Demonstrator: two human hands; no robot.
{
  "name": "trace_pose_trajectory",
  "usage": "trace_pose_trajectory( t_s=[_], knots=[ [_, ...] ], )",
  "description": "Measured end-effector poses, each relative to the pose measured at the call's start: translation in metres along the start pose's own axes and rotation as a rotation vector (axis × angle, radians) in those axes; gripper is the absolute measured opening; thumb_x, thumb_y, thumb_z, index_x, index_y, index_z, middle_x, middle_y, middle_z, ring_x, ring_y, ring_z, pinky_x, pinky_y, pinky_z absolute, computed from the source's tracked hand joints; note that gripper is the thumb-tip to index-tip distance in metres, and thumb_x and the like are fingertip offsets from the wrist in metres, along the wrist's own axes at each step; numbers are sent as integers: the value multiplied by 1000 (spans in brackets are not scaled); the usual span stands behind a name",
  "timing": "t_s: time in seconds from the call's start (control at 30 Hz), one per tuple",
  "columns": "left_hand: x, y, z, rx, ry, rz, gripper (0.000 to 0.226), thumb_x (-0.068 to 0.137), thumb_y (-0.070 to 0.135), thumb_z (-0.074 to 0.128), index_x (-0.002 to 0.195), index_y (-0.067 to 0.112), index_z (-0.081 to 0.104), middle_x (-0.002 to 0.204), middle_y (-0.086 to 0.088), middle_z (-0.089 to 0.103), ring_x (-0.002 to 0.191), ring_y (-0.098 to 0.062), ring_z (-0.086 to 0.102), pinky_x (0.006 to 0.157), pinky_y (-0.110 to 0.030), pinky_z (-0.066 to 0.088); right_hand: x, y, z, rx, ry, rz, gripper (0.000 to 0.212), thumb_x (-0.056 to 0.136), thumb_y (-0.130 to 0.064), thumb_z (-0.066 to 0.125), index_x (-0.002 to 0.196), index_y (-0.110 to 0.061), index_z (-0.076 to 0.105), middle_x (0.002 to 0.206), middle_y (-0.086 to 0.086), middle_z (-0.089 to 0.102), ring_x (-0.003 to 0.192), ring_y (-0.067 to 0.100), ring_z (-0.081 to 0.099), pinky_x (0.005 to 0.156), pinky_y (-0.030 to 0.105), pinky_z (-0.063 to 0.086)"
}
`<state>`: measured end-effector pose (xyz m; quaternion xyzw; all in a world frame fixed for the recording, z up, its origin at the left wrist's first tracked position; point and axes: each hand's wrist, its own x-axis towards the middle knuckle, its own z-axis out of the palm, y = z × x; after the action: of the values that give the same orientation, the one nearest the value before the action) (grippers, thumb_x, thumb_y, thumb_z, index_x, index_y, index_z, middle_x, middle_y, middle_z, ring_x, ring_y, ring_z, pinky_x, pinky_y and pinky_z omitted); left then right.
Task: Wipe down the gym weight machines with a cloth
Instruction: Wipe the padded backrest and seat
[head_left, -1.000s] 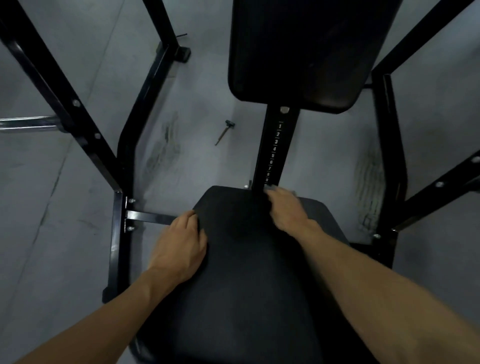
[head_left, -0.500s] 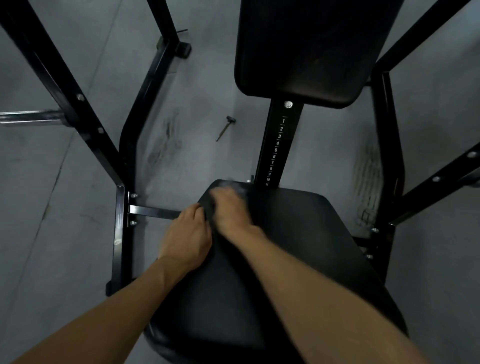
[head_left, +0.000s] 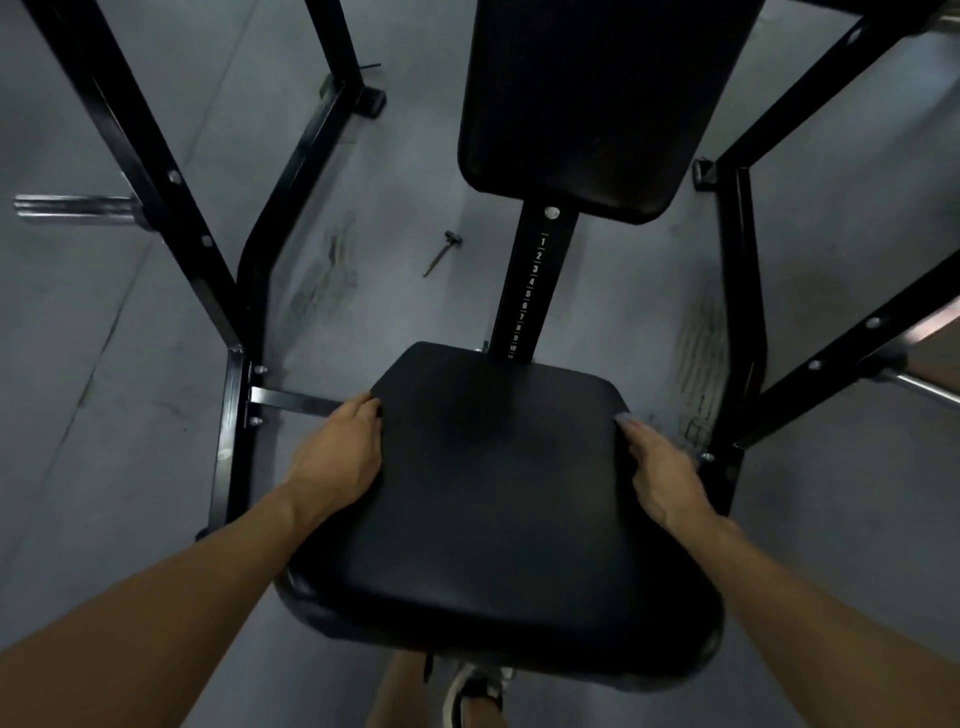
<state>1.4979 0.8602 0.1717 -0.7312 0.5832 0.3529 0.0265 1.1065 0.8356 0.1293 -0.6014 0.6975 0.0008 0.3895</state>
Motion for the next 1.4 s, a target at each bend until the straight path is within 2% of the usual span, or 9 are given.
trace_pose_trajectory(
  t_s=[0.23,0.33,0.5,0.57,0.7,1.0,1.2,1.3,1.4],
  knots=[
    [-27,-15,-5,-46,15,67,45,103,7,42,147,4,48,155,-10,45,140,-28,46,118,-34,34,-12,-208,118,6,-122,-384,42,95,-1,36,129,2,60,135,22,57,127,37,51,109,45,35],
    [-47,-28,-8,-134,103,17,30,98,-7,45,123,-6,62,124,-20,64,114,-33,61,95,-19,39,-25,-270,148,6,-274,-518,35,96,7,42,126,4,60,135,20,57,133,34,46,112,36,31],
    [-80,-24,-11,-223,184,16,36,104,4,39,133,6,61,131,-10,64,119,-21,57,97,-12,30,-34,-187,100,-11,-241,-654,63,81,11,36,142,3,51,148,17,50,139,33,46,122,29,21],
    [-80,-19,-12,-258,198,-22,36,105,5,37,129,9,63,127,-7,65,110,-11,55,93,-14,33,-32,-124,54,-91,-173,-485,69,78,20,42,144,1,49,149,14,47,141,29,42,121,20,14],
    [-76,-21,-5,-291,226,-61,35,104,6,37,125,10,65,122,-8,67,111,-21,61,94,-24,42,-42,-43,-6,-133,-37,-87,75,74,31,42,144,4,48,152,22,43,143,40,40,124,41,23],
    [-81,-36,-2,-623,229,-209,35,109,18,38,139,15,57,132,-4,63,122,-19,56,104,-29,41,-65,-222,114,-72,97,-198,53,92,11,44,141,-8,54,147,12,52,137,28,44,111,35,33],
    [-86,-35,-4,-616,179,-183,35,110,15,37,139,11,56,134,-8,62,124,-21,56,100,-23,37,-101,-211,107,-101,-200,-671,67,82,21,43,146,-1,49,152,17,47,144,31,40,124,35,22],
    [-89,-29,-10,-602,157,-195,37,109,11,35,139,11,56,136,-7,60,127,-22,54,105,-25,37,-87,-163,62,-126,-108,-543,62,86,9,32,144,-1,49,152,19,45,142,30,42,121,16,13],
    [-96,-31,-14,-725,171,-247,39,107,6,34,137,13,58,134,-4,61,125,-18,55,109,-29,39,-81,-152,56,-182,-37,-253,69,88,19,40,151,-10,43,159,17,33,147,30,32,123,38,22]
  ],
)
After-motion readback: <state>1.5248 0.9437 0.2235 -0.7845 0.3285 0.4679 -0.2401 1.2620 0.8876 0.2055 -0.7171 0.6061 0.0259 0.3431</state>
